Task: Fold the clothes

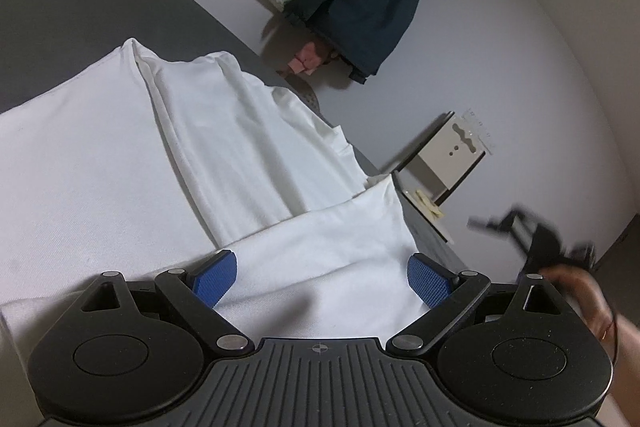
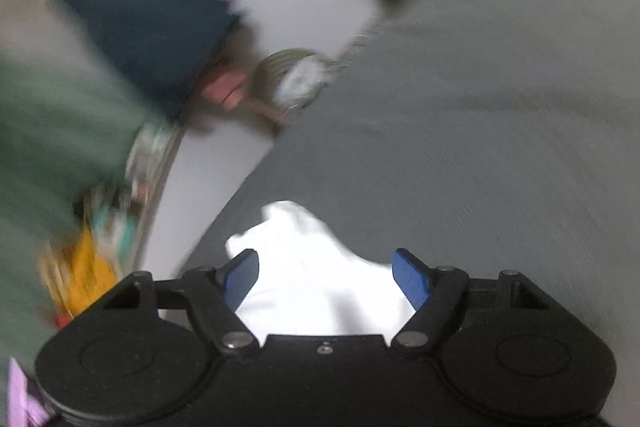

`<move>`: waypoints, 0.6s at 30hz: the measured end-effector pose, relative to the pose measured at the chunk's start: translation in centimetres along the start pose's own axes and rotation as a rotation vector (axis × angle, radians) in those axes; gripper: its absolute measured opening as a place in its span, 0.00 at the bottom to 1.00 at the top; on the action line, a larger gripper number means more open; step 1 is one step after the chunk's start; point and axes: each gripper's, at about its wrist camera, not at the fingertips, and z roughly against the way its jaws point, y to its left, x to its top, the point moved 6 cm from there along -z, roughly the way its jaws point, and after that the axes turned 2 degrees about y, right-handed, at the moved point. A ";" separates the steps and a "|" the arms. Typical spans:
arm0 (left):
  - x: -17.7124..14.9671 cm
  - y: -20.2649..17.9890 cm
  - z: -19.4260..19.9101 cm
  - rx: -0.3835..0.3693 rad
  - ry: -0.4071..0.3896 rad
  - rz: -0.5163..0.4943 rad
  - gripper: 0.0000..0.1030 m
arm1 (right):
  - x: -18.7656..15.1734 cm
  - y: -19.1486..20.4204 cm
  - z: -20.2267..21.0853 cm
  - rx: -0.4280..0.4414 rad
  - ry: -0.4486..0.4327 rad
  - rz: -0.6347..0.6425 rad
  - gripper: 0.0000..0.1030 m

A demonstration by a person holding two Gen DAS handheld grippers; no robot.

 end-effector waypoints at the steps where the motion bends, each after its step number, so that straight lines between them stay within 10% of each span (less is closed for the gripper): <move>1: 0.0 0.0 0.0 0.003 0.000 -0.003 0.92 | 0.8 2.1 -0.9 -0.027 0.007 0.110 0.71; 8: -0.1 -0.1 -0.1 0.014 0.003 -0.017 0.92 | 1.5 13.7 -14.5 -0.425 0.254 0.843 0.72; 16: 0.0 -0.1 -0.2 0.014 0.013 -0.019 0.92 | -0.9 14.0 -22.9 -0.857 0.492 1.185 0.69; 18: 0.1 -0.2 -0.2 0.013 0.015 -0.011 0.92 | -1.1 12.8 -24.2 -0.909 0.528 1.199 0.46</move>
